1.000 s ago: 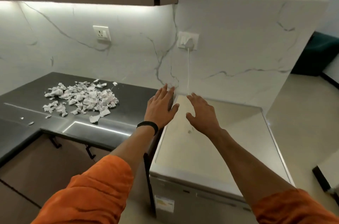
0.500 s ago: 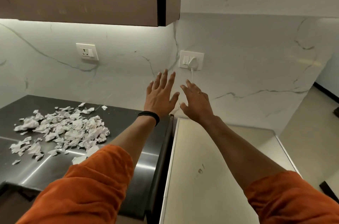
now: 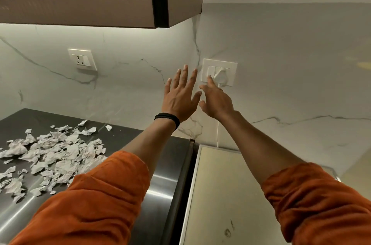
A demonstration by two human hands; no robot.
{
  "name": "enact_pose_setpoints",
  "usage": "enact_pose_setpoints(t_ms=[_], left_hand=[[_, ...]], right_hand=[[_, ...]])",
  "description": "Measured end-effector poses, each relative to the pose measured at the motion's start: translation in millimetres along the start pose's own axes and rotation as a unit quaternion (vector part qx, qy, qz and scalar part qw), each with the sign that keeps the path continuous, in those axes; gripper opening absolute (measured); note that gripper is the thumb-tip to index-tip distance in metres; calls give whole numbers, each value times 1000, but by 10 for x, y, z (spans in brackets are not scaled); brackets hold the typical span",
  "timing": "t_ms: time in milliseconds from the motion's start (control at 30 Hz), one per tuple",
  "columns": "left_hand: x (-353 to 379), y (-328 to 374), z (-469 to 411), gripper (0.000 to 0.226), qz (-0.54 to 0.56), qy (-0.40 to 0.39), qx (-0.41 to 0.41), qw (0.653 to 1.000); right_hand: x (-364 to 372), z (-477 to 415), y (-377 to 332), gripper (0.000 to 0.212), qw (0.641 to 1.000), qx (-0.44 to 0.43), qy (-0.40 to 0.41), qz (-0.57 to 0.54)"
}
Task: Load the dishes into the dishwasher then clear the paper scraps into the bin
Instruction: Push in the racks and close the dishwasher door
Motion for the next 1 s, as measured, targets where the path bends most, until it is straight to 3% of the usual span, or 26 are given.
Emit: enact_pose_setpoints(t_ms=[200,400,733,1000], left_hand=[[193,-138,-224,69,-12,-9,3,1000],[298,-14,-22,69,-3,-29,17,999],[-244,346,737,69,25,-22,60,998],[-430,622,1972,69,86,-91,77,989]], right_hand=[[214,-250,161,55,997,43,-47,-40],[165,67,279,57,997,45,-46,-40],[-339,1186,285,60,995,83,-42,-21],[-276,2585,-3,60,990,121,-63,-27]])
Point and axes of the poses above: each hand's wrist, its own z-axis away from the middle knuckle, its own x-axis out of the palm, y = z × x, the point moved 10 cm from there along -z, towards the middle knuckle, and after that the axes turned 2 degrees about x, right-handed, at the moved point
